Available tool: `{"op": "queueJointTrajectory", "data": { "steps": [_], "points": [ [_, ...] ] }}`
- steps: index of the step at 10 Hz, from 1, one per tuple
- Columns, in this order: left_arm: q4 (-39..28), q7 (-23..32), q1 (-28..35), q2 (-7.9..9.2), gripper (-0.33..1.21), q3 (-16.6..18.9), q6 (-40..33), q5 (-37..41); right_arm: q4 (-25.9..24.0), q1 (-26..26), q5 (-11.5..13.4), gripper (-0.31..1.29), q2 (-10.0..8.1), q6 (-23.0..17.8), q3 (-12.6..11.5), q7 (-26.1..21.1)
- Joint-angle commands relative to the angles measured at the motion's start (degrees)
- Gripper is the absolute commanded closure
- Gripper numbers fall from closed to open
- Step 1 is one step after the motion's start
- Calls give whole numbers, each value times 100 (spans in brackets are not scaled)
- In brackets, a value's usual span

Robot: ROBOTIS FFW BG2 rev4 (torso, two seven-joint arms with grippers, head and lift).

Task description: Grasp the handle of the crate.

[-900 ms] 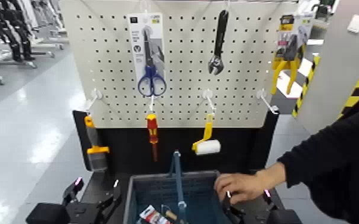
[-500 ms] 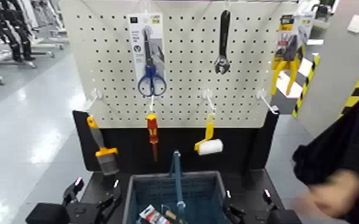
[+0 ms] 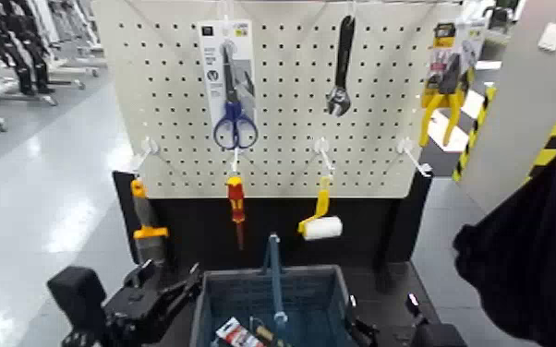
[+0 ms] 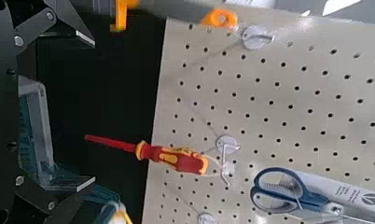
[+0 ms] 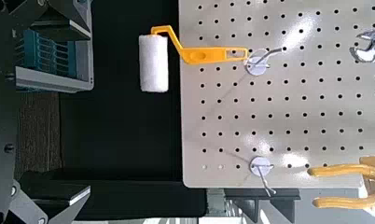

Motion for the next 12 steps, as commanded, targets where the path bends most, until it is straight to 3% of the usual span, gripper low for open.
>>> {"op": "queueJointTrajectory", "data": {
  "steps": [1, 6, 10, 12],
  "points": [
    [-133, -293, -449, 91, 26, 111, 1407, 1140, 1, -9, 0, 15, 0, 9, 10, 0],
    [166, -196, -968, 285, 27, 278, 3006, 3373, 1, 0, 0, 15, 17, 0, 1, 0],
    [984, -179, -1390, 346, 27, 50, 3727, 5192, 1, 9, 0, 15, 26, -27, -8, 0],
    [1397, -293, -1662, 381, 27, -82, 3912, 5509, 1, 0, 0, 15, 26, -35, 10, 0]
  ]
}}
